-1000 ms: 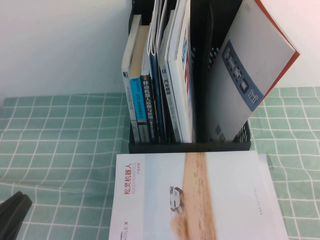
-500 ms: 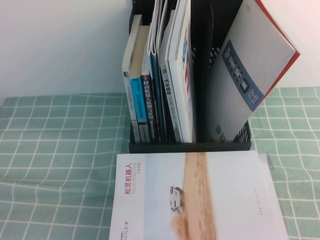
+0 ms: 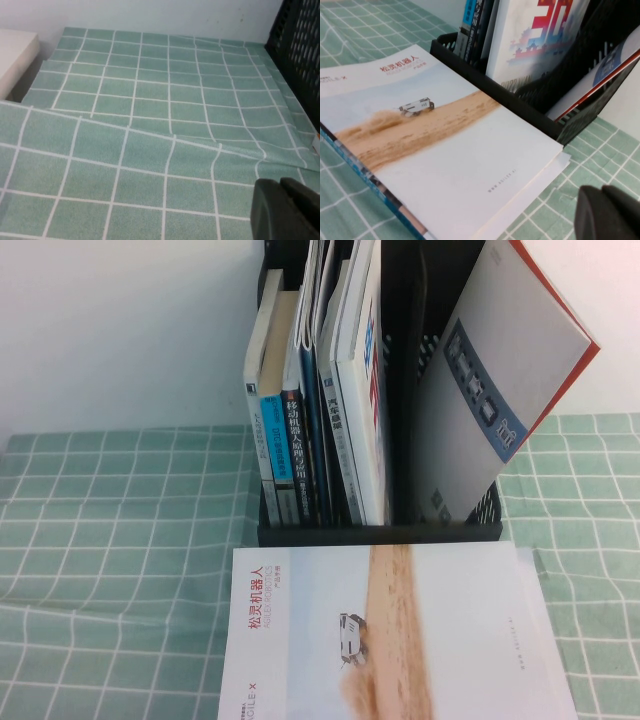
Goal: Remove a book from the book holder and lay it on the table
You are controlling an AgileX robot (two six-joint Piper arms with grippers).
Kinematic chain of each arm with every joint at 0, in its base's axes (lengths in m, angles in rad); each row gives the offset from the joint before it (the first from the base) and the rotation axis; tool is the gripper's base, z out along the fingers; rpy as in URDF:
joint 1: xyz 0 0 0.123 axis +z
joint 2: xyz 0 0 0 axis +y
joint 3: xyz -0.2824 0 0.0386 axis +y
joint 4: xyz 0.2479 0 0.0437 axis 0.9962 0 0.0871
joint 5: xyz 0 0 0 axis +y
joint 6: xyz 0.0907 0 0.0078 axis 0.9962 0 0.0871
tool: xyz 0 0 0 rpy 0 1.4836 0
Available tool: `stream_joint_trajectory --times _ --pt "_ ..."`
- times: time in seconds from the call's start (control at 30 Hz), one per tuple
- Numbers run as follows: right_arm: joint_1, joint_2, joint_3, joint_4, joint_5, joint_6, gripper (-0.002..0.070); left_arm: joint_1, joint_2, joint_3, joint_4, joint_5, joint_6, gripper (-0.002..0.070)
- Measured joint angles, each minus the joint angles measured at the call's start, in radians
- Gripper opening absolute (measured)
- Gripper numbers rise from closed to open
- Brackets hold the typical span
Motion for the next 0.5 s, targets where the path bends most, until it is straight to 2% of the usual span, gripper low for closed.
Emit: stream_joint_trajectory --times 0.27,0.5 --pt "0.000 0.000 0.000 0.000 0.000 0.000 -0.0002 0.000 0.000 0.000 -0.021 0.009 0.076 -0.0001" --pt "0.000 0.000 0.000 0.000 0.000 0.000 -0.0002 0.000 0.000 0.000 -0.021 0.011 0.085 -0.0001"
